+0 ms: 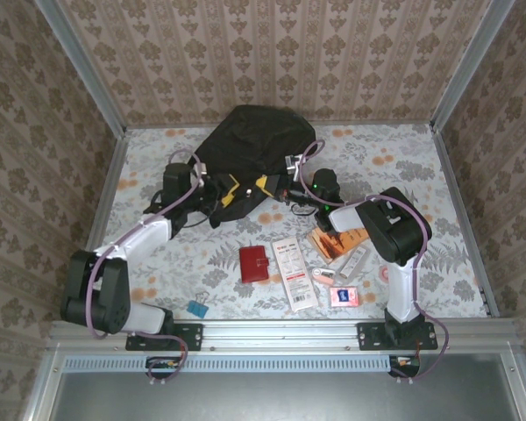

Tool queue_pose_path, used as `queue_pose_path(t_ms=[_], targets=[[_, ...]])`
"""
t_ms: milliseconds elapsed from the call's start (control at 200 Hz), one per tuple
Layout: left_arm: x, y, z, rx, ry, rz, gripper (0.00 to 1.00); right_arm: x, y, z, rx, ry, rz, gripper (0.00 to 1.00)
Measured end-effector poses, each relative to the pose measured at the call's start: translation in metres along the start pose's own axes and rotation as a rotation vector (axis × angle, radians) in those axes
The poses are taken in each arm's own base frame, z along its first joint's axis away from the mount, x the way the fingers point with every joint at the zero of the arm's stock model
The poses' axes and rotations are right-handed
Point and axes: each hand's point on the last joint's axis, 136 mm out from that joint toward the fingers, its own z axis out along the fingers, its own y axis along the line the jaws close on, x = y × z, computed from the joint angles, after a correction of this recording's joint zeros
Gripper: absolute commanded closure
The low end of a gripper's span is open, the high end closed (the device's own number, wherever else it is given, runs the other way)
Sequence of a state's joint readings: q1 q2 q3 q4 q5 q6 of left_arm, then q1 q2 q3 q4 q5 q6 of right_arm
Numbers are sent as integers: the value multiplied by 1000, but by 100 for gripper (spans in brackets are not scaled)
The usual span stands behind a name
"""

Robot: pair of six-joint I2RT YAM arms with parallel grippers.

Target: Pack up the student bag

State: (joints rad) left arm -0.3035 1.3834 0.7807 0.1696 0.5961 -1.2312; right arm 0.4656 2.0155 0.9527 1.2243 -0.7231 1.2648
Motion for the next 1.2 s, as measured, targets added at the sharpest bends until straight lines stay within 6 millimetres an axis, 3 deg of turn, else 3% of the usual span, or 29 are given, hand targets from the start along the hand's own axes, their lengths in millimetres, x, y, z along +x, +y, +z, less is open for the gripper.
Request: queue_pose_path(t_ms=[135,285,560,1200], targets=[[-5,17,-6,-60,-15,-11,58,1,0,0,0,4,0,100],[2,20,-1,-86,18,19,57,2,0,0,-2,13,-2,100],[21,19,23,-90,116,43,57,0,-3,-2,6,10,3,100],[10,2,19,9,59,4,61,0,0,-1,-2,9,0,100]])
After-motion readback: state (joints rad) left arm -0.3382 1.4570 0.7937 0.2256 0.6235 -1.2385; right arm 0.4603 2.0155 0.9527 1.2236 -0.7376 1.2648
